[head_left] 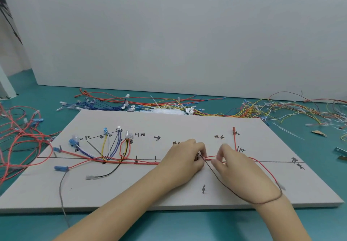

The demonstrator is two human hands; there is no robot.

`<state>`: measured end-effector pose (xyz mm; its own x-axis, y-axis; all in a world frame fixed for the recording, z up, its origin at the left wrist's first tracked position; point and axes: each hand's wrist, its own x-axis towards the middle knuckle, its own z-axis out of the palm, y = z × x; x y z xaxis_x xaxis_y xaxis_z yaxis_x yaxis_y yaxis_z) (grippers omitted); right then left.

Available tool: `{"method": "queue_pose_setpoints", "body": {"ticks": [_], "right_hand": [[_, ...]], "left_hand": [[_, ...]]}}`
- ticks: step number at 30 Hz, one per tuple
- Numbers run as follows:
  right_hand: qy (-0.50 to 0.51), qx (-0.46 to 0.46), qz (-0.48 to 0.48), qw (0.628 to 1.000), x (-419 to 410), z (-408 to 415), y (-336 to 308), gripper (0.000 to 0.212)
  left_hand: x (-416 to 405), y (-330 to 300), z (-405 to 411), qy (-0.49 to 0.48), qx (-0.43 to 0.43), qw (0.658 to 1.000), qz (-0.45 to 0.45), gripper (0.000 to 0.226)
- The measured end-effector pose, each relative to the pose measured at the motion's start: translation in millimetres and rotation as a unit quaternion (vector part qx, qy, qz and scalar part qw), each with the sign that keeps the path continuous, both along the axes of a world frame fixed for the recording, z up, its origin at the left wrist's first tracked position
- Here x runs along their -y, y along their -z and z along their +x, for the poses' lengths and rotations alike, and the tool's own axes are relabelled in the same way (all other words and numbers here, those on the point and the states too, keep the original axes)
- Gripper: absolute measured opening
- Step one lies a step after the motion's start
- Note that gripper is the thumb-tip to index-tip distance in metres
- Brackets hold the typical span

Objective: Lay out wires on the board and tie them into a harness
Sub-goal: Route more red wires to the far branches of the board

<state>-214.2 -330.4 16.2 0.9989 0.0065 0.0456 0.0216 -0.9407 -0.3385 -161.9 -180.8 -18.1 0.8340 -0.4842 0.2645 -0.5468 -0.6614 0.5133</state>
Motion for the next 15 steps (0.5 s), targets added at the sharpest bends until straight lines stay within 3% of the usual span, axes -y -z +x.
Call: {"method": "queue_pose_setpoints", "body": {"ticks": [3, 8, 12, 15], "right_hand": [[0.048, -0.072, -0.06, 0.994, 8.5, -7.5, -12.2, 0.036], [0.099, -0.067, -0.093, 0.988, 25.5, -4.6, -12.3, 0.032], [0.085, 0.013, -0.02, 0.996, 31.3, 17.2, -1.8, 0.04], [0.06, 0.064, 0.147, 0.985, 34.8, 21.6, -2.0, 0.021]], "left_hand": [[0.8, 0.9, 0.4, 0.001, 0.021, 0.999, 0.028, 0.012], [-0.2, 2.4, -0.1, 0.004, 0.017, 1.0, 0.019, 0.011], [-2.0, 5.0, 1.4, 0.006, 0.012, 1.0, 0.005, 0.011], [-2.4, 6.3, 3.5, 0.005, 0.002, 1.0, -0.01, 0.011]]}}
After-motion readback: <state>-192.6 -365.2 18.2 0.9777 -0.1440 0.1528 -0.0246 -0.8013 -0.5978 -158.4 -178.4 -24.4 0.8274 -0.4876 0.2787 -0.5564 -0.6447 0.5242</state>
